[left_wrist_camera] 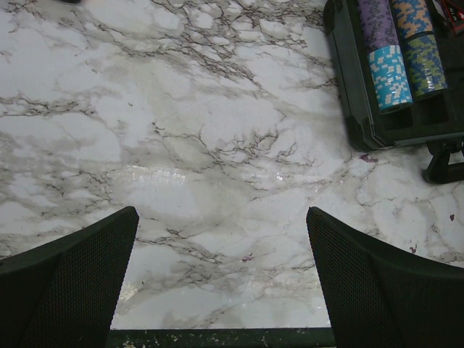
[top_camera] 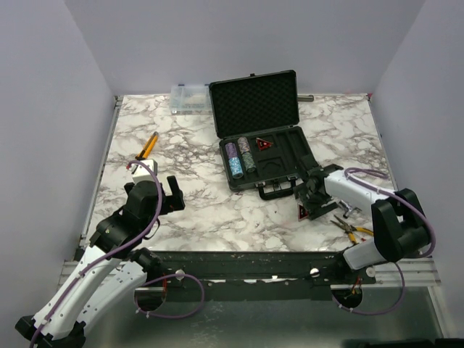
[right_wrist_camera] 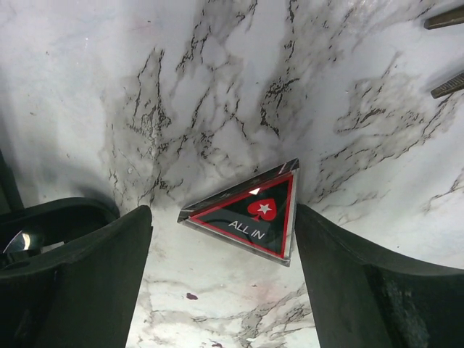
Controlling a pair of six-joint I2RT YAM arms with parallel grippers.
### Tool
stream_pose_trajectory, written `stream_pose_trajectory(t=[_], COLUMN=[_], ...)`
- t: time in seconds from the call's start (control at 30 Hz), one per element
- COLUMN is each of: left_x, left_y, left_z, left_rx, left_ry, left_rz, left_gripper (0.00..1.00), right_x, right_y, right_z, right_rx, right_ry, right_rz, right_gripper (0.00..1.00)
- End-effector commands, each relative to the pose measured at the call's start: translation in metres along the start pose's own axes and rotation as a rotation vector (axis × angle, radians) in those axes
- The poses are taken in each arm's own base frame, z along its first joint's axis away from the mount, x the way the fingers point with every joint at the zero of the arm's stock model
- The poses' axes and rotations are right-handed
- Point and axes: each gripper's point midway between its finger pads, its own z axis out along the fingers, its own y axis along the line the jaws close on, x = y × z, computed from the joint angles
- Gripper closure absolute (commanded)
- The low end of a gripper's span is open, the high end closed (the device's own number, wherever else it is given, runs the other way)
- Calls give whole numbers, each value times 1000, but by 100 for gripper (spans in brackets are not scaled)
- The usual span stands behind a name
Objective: Pack up texas hold em set
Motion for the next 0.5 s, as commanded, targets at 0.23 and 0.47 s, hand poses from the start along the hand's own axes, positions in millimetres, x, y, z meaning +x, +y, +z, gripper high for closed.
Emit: stream_pose_trajectory(t=[0.23, 0.47], left_x=[-4, -6], left_y=[2, 3], left_z=[-1, -3], left_rx=[-4, -8], left_ry=[-22, -33], left_rz=[-10, -16], left_gripper=[2, 2], right_x=[-10, -4], right_y=[-3, -7], right_z=[8, 13], right_rx=[96, 113], right_ry=[-61, -33], right_rz=[-23, -64], right_gripper=[22, 23])
